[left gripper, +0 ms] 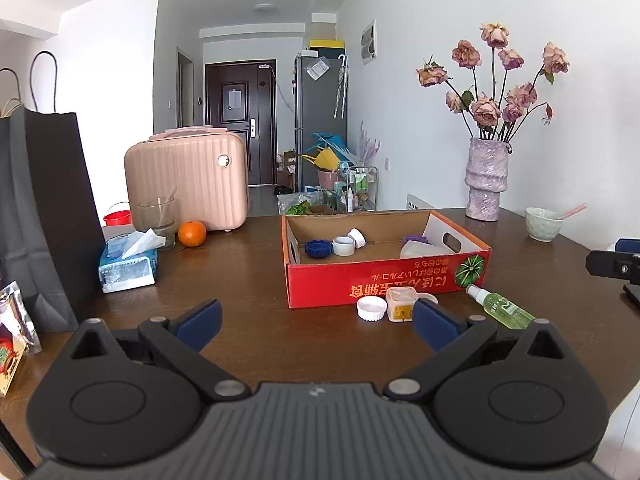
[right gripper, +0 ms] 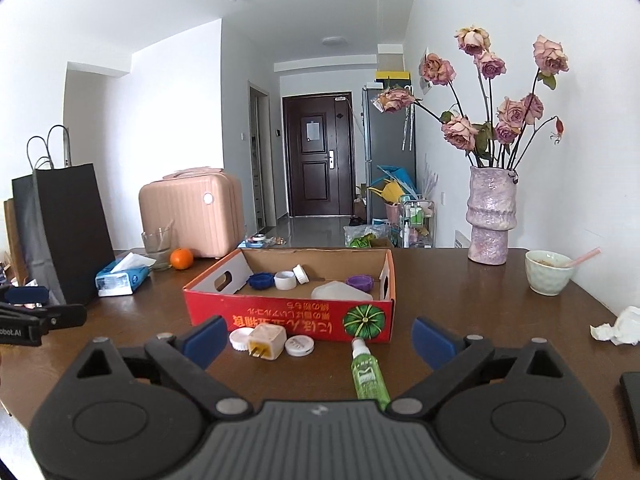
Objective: Organize rigid objects
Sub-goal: 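Open both tools and withdraw them from the box, then grasp the large white lid with the left tool while the right tool grasps the green spray bottle, then carry the white lid and green spray bottle over the red box and lower them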
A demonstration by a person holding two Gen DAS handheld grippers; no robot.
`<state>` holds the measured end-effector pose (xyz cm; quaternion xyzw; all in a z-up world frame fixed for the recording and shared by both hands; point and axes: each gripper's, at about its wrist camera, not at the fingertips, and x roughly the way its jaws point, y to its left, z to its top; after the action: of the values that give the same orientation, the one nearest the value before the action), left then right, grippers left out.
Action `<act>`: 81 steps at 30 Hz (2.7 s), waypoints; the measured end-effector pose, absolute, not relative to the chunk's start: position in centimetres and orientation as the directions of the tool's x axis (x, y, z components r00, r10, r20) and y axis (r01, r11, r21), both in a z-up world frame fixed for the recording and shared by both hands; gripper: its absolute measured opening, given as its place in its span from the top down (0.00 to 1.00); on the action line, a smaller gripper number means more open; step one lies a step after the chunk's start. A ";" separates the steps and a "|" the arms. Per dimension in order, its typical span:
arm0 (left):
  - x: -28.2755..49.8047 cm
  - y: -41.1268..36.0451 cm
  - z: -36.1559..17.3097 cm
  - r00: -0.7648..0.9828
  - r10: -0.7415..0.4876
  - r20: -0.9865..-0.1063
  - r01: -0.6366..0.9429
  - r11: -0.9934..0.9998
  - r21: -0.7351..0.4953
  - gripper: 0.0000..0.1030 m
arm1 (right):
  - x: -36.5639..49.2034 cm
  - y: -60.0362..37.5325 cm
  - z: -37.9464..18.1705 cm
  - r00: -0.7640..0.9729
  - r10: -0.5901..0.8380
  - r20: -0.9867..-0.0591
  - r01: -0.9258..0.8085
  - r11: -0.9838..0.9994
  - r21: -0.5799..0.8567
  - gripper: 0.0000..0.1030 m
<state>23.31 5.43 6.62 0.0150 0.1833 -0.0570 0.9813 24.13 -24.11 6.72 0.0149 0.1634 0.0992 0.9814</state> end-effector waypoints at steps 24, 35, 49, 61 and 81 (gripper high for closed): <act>20.3 6.5 0.5 0.845 -0.100 -0.525 0.085 0.995 -0.052 0.00 | 19.4 -22.6 1.0 0.873 0.226 -0.433 -0.207 0.974 0.091 0.03; 27.0 5.8 -0.8 0.802 -0.100 -0.589 0.072 0.995 -0.071 0.00 | 24.7 -23.2 -0.4 0.841 0.221 -0.494 -0.197 0.975 0.102 0.03; 40.6 2.1 -1.3 0.786 -0.149 -0.600 0.139 0.988 -0.063 0.04 | 34.9 -24.2 -2.3 0.805 0.194 -0.561 -0.176 0.981 0.086 0.08; 48.2 -0.2 -3.7 0.718 -0.220 -0.661 0.169 0.975 -0.141 0.72 | 41.2 -24.0 -4.0 0.780 0.191 -0.595 -0.181 0.980 0.078 0.45; 35.2 3.6 0.2 0.803 -0.216 -0.556 0.140 0.974 -0.177 0.95 | 33.9 -23.8 -3.0 0.774 0.237 -0.587 -0.214 0.971 0.110 0.71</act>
<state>35.15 3.60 0.19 -0.0635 0.2996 -0.0940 0.9473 33.85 -23.82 -3.01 0.0187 0.3138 0.1198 0.9417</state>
